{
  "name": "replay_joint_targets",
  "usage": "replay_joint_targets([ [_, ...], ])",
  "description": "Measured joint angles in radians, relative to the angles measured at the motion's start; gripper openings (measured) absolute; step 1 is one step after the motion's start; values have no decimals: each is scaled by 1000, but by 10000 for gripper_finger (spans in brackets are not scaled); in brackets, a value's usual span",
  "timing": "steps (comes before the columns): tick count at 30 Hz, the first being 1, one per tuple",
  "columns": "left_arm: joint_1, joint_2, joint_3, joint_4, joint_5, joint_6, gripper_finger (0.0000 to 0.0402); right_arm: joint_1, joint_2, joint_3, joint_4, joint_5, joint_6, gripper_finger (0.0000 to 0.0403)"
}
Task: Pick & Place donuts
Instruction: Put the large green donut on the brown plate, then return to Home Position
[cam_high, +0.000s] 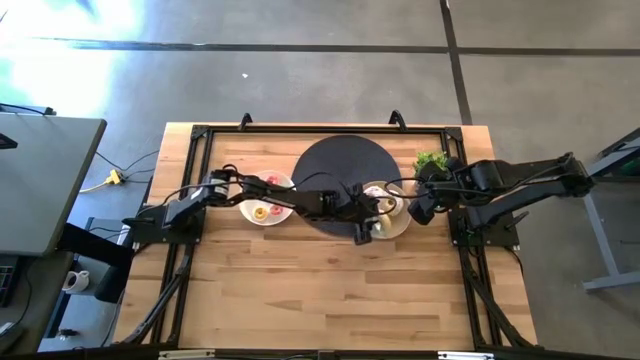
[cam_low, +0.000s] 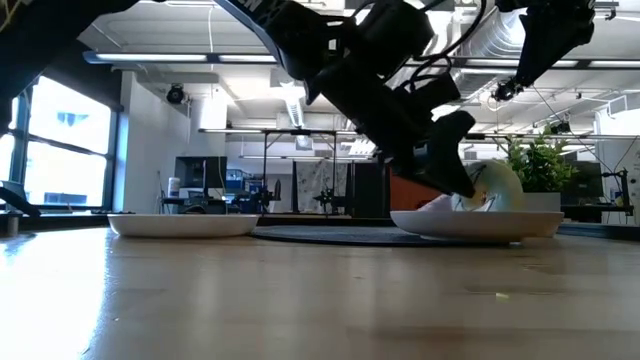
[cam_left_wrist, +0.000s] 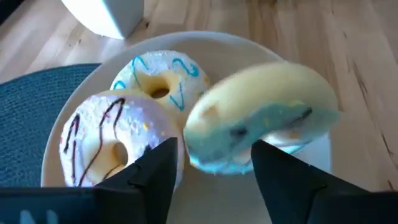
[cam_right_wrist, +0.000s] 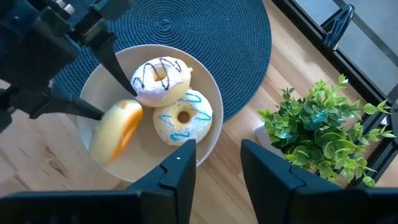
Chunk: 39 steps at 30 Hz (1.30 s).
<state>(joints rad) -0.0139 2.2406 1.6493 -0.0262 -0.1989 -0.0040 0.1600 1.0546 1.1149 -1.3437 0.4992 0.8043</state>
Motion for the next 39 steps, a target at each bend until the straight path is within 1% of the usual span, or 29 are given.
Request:
replay_joint_targets([
  [3, -5, -35, 2, -38, 0, 0, 202, 0, 0, 0, 2, 0, 0, 124],
  [5, -5, -43, 32, -46, -2, 0, 202, 0, 0, 0, 3, 0, 0, 124],
  [6, -5, -43, 49, -76, -2, 0, 202, 0, 0, 0, 3, 0, 0, 124],
  [8, -5, -37, 101, -169, -1, 0, 202, 0, 0, 0, 3, 0, 0, 124],
  [12, -6, -40, 258, -379, 0, 22, 202, 0, 0, 0, 5, -1, 0, 124],
  [14, -6, -43, 336, -518, -2, 29, 202, 0, 0, 0, 3, -4, -2, 124],
  [16, -1, -39, 424, -714, -8, 54, 202, 2, 0, 0, 1, -8, -22, 124],
  [17, 4, -39, 472, -824, -24, 55, 202, 7, -1, 0, -1, -7, -33, 124],
  [22, 44, -50, 697, -1230, -130, -42, 202, 69, -41, 0, -4, 2, -46, 124],
  [23, 50, -73, 705, -1269, -160, -56, 202, 89, -58, 0, -4, 6, -46, 124],
  [25, 63, -152, 670, -1271, -201, -61, 202, 134, -104, 0, -3, 25, -35, 124],
  [28, 84, -254, 657, -1410, -172, -98, 202, 212, -190, 0, 0, 89, 23, 124],
  [32, 103, -369, 654, -1527, -163, -132, 202, 306, -282, 0, 11, 197, 29, 124],
  [35, 105, -484, 644, -1541, -187, -132, 202, 362, -319, -20, 34, 241, 26, 124],
  [39, 106, -674, 557, -1543, -205, -134, 202, 419, -367, -104, 96, 262, 3, 124],
])
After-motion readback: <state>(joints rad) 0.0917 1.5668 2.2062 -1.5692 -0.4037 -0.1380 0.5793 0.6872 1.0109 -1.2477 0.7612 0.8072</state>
